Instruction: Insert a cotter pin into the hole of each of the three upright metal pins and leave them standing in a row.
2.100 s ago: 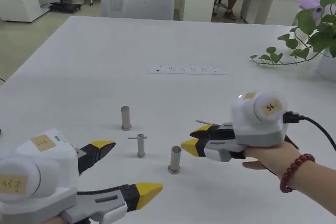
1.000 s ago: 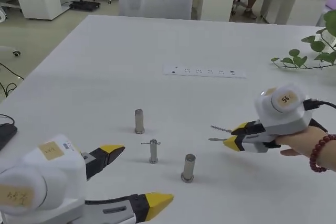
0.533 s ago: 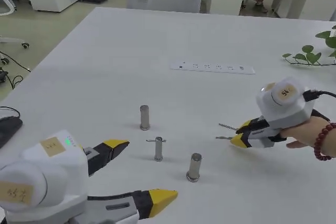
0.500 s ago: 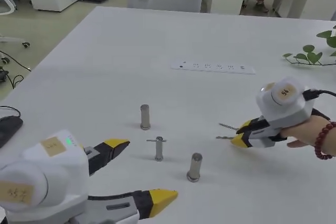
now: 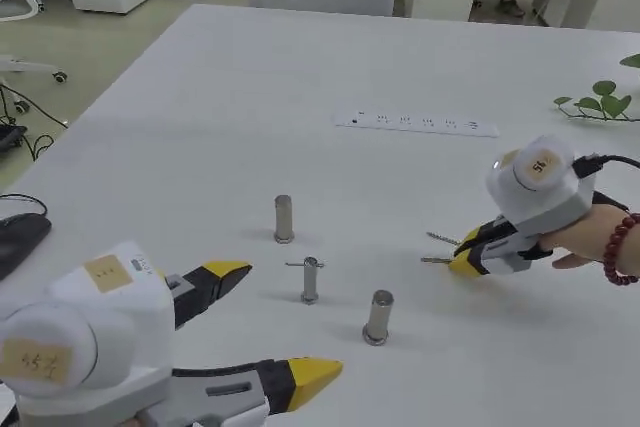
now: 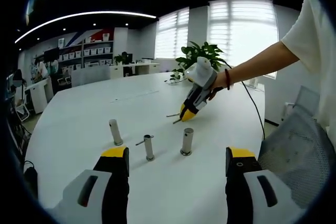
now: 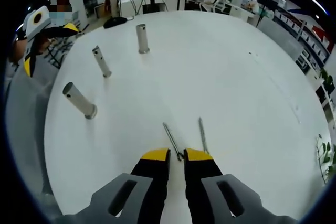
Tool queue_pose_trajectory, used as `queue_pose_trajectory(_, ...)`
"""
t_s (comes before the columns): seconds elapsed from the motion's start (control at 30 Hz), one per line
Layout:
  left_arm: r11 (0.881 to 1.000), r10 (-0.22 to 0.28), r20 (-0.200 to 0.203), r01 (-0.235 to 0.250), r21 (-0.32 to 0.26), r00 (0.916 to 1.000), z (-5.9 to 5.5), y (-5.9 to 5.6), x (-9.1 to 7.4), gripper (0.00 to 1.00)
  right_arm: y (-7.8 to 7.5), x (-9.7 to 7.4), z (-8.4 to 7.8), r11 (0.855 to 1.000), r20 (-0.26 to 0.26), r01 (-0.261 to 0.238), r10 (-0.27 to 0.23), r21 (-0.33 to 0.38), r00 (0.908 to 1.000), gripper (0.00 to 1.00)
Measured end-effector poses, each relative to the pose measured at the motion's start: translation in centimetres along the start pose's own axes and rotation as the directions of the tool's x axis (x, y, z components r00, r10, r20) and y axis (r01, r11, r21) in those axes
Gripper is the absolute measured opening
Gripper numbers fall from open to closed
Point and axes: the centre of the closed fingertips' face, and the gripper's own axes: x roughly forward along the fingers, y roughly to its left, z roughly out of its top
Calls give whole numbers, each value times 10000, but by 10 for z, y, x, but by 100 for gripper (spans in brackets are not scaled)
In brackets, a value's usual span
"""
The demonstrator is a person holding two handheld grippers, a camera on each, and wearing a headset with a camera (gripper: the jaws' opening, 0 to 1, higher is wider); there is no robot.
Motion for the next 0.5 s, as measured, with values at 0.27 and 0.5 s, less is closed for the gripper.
queue_pose_trajectory(0.27,10000,4,-22,-4,32,10000,0,1,1,74,1,3,2,9987,-282,-322,311,-404,9991,9)
queue_pose_trajectory(0.5,10000,-16,-5,16,62,10000,1,2,1,74,-1,4,1,9971,-612,-388,348,-649,9975,5)
